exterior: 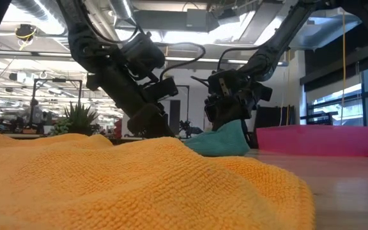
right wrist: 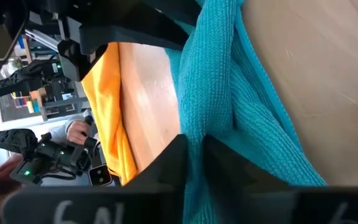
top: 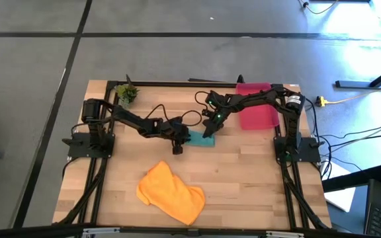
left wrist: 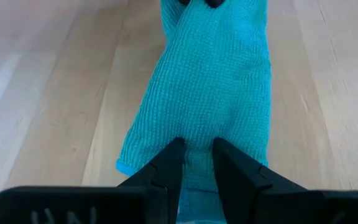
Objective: Roll microfiber towels into tight, uniform cylinder then place into a basket
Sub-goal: Roll the blue microfiber cloth on the table
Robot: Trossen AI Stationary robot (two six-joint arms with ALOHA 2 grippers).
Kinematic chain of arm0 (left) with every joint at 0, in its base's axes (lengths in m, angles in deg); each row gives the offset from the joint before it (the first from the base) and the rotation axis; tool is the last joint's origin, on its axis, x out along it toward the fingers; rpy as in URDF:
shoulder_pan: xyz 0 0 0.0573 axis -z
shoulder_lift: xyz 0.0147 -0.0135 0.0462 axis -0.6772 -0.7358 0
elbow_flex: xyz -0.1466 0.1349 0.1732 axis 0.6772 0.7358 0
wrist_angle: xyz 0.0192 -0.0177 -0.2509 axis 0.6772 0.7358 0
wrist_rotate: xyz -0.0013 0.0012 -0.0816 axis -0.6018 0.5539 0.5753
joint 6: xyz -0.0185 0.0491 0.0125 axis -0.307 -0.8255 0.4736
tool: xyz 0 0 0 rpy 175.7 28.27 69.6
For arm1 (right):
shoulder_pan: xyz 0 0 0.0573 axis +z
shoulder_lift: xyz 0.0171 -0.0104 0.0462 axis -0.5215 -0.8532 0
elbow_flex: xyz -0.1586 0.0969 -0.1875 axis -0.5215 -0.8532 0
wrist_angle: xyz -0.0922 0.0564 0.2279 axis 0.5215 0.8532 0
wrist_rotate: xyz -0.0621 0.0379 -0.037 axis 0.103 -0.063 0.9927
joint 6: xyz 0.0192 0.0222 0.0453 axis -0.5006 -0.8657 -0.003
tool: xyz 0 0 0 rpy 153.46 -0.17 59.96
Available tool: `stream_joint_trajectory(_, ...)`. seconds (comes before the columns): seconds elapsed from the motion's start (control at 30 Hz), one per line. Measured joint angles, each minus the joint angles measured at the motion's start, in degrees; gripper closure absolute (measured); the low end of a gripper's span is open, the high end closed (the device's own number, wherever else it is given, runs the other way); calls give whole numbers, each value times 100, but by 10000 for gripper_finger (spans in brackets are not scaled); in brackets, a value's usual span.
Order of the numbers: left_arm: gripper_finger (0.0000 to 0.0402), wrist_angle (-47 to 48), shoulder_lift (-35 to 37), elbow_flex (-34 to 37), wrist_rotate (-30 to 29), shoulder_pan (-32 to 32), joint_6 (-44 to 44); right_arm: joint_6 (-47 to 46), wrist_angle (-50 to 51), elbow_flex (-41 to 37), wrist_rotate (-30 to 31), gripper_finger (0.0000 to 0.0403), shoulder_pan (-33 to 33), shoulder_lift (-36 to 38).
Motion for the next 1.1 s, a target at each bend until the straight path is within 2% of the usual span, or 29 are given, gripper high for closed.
stream_joint_trajectory(0.23, 319, 26, -1, 2, 104, -7, -17, 222, -4, 0, 1, 309, -4, 0)
stream_joint_trajectory(0.33, 319, 33, -2, 5, 104, -7, -17, -53, 20, 0, -69, 306, -153, 6)
stream_joint_trajectory(0.53, 319, 88, -6, 7, 107, -4, 13, 2, 4, 0, 93, 305, -414, 385)
stream_joint_trajectory(0.7, 319, 129, -7, 9, 109, -9, 110, 275, 15, 0, 881, 305, -375, 1046)
stream_joint_trajectory(0.83, 319, 131, -7, 11, 112, -12, 126, 892, 242, 0, 1577, 305, 131, 1501)
stream_joint_trajectory(0.97, 319, 133, -9, 11, 164, -68, 129, 1615, 292, 2, 2347, 305, 767, 1579)
stream_joint_trajectory(1.1, 319, 136, -11, 14, 311, -153, 140, 1832, 277, 2, 2820, 305, 1300, 1441)
